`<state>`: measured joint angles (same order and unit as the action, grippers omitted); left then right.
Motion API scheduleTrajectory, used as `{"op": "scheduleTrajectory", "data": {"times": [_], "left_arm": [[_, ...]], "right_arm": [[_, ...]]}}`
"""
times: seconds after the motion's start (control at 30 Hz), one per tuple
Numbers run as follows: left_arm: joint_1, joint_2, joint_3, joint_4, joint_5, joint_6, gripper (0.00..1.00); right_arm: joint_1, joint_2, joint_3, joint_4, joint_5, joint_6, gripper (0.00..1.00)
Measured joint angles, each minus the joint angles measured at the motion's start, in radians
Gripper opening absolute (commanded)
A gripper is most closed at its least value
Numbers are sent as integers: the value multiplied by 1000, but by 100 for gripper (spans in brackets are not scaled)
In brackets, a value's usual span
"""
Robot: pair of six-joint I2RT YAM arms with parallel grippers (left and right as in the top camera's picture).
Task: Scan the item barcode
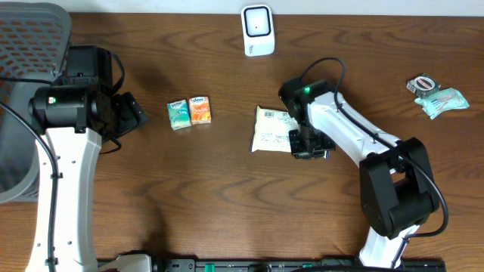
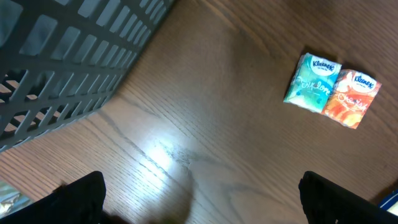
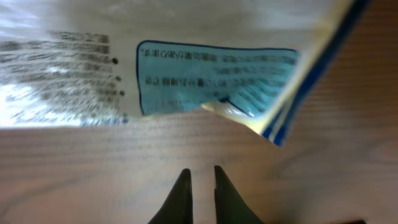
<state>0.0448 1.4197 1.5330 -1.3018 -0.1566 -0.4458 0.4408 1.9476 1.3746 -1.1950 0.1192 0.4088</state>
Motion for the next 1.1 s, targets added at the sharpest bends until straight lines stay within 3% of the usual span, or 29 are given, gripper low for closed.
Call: {"op": "scheduleTrajectory", "data": {"times": [0.17, 0.47, 0.67, 0.87, 1.1], "left_arm": [[0, 0, 0, 0, 0, 0, 98], [0, 0, 0, 0, 0, 0, 97], [0, 0, 0, 0, 0, 0, 98], [0, 0, 0, 0, 0, 0, 98], [0, 0, 0, 0, 0, 0, 98]], "right_arm": [[-2, 0, -103, 114, -5, 20, 13], [-119, 0, -127, 296, -11, 34, 10], [-196, 0, -124, 483, -16, 40, 18], [-215, 0, -34, 424, -89, 18, 29], [-210, 0, 179, 211, -168, -14, 41]]}}
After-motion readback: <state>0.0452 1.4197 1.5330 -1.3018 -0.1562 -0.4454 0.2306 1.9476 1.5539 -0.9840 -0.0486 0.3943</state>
